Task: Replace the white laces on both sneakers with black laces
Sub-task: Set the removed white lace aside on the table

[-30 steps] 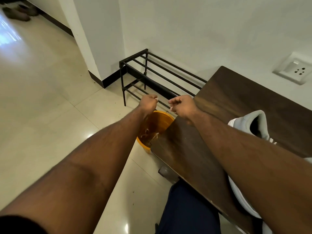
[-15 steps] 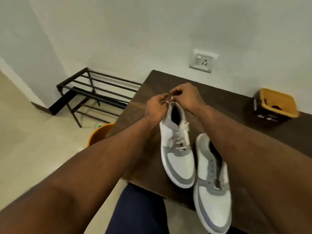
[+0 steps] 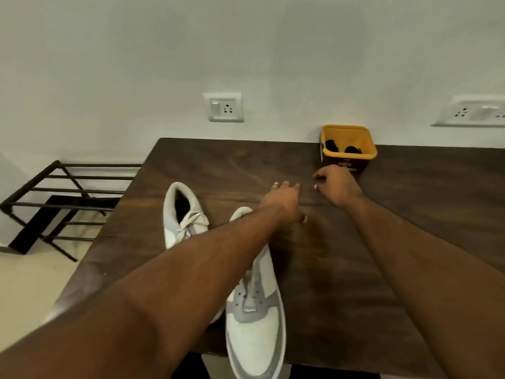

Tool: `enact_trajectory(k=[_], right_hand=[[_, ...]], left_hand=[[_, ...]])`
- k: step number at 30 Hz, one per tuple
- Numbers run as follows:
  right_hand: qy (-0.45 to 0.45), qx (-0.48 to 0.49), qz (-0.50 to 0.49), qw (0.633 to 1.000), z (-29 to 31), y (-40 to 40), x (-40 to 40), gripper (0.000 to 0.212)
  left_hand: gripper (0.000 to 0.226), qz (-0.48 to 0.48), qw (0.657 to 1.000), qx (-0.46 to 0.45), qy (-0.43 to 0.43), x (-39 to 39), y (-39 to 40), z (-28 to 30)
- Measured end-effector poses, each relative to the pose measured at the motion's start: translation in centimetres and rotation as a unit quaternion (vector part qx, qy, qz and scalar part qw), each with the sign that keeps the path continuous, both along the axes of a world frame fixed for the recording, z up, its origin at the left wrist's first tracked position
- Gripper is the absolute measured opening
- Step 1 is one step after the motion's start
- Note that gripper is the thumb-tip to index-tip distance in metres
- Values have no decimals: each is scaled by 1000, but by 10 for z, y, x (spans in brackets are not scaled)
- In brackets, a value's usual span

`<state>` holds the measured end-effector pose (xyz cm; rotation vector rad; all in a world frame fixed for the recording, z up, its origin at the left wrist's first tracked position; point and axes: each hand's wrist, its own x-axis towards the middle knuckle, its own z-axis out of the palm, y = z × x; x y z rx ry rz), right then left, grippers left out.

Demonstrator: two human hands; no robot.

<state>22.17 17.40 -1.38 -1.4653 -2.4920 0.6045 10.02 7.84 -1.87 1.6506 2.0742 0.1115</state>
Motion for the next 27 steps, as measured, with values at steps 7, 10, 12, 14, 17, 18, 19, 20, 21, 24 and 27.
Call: enact_trajectory(k=[7,10,12,14,17,18,19,20,21,24,27], right_hand=[[-15,-20,-10,1000,-18,31,40,38],[-17,2,4,1000,-27,46,48,40],[-25,29,18,999,-32,59,53,42],[-28,56,26,998,-35,73,53,47],[-40,110,22,993,-35,94,45,55],[-63,129,22,989,-36,102,41,58],[-90,142,23,985,-38,109,38,62],[-121,144,25,982,-39,116,35,63],[-148,140,25,979,-39,121,32,61],[-185,137,14,973,-33,130,27,48],[-180,134,17,974,-26,130,29,39]], left_hand=[[131,13,992,-127,16,35,48,-32],[131,10,986,-166,31,42,66,-41],[131,12,980,-193,45,45,78,-44],[135,8,975,-213,56,46,88,-46],[139,9,971,-228,72,47,94,-47],[139,8,970,-231,74,48,98,-47],[140,6,969,-233,77,48,100,-48],[140,3,969,-232,80,49,101,-48],[139,2,969,-232,80,48,102,-49],[138,8,973,-223,62,44,102,-53],[136,8,975,-211,60,41,101,-56]])
